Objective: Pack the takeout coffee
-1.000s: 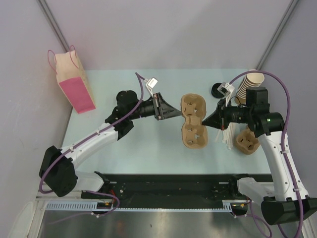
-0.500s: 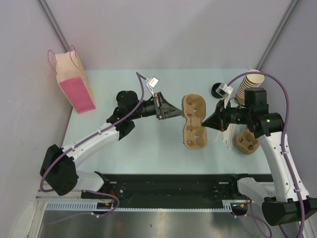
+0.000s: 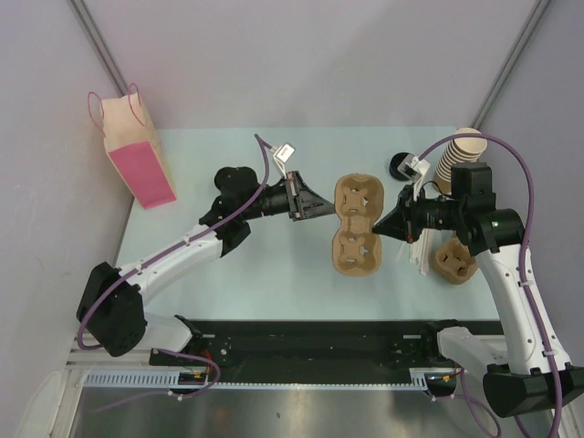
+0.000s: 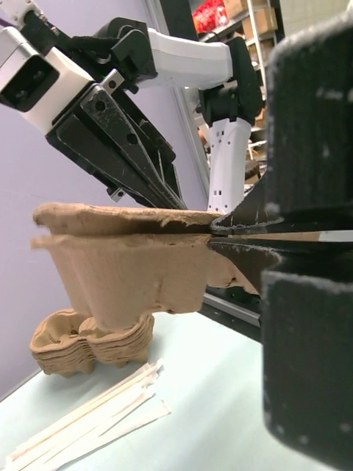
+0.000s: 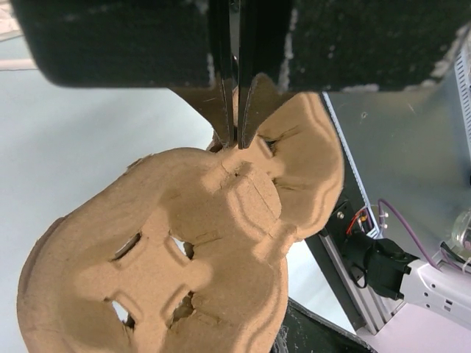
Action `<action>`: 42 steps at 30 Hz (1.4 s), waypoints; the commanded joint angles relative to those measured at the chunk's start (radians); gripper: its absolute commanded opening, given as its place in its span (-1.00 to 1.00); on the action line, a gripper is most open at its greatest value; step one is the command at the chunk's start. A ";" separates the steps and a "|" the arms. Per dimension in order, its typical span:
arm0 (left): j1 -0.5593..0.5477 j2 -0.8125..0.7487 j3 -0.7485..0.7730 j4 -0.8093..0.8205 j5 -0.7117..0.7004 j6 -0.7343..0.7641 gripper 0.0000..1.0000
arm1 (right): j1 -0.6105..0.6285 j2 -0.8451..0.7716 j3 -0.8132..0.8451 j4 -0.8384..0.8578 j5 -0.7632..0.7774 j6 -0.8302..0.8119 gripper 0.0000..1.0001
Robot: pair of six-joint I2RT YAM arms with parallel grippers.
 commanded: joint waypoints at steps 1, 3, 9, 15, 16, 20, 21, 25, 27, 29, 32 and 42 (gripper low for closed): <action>-0.006 -0.008 0.019 -0.007 -0.007 0.020 -1.00 | -0.005 -0.022 0.002 0.038 -0.042 0.025 -1.00; -0.005 -0.009 0.018 -0.053 -0.015 0.039 -1.00 | -0.017 -0.024 0.002 0.059 -0.054 0.056 -1.00; 0.012 -0.020 -0.004 -0.205 -0.062 0.125 -1.00 | -0.031 -0.045 0.002 0.136 -0.102 0.154 -1.00; 0.029 -0.019 0.008 -0.263 -0.096 0.157 -1.00 | -0.031 -0.051 0.001 0.182 -0.128 0.225 -1.00; 0.029 -0.017 0.010 -0.259 -0.092 0.155 -1.00 | -0.029 -0.048 0.001 0.184 -0.126 0.225 -1.00; 0.037 -0.016 0.008 -0.273 -0.086 0.157 -1.00 | -0.048 -0.050 0.002 0.182 -0.114 0.225 -1.00; 0.041 -0.017 0.004 -0.280 -0.084 0.166 -1.00 | -0.055 -0.050 0.005 0.168 -0.109 0.210 -1.00; 0.095 -0.045 -0.025 -0.323 -0.073 0.198 -1.00 | -0.141 -0.048 0.031 0.015 0.005 0.115 -1.00; 0.118 -0.060 -0.056 -0.322 -0.050 0.212 -1.00 | -0.262 -0.054 0.039 -0.037 0.024 0.069 -1.00; 0.127 -0.084 -0.071 -0.325 -0.044 0.226 -1.00 | -0.349 -0.057 0.040 -0.146 0.044 0.006 -1.00; 0.140 -0.101 -0.090 -0.319 -0.020 0.247 -1.00 | -0.555 -0.033 0.042 -0.319 0.062 -0.204 -1.00; 0.150 -0.123 -0.093 -0.277 0.049 0.278 -1.00 | -1.103 0.278 0.074 -0.518 0.064 -0.659 -1.00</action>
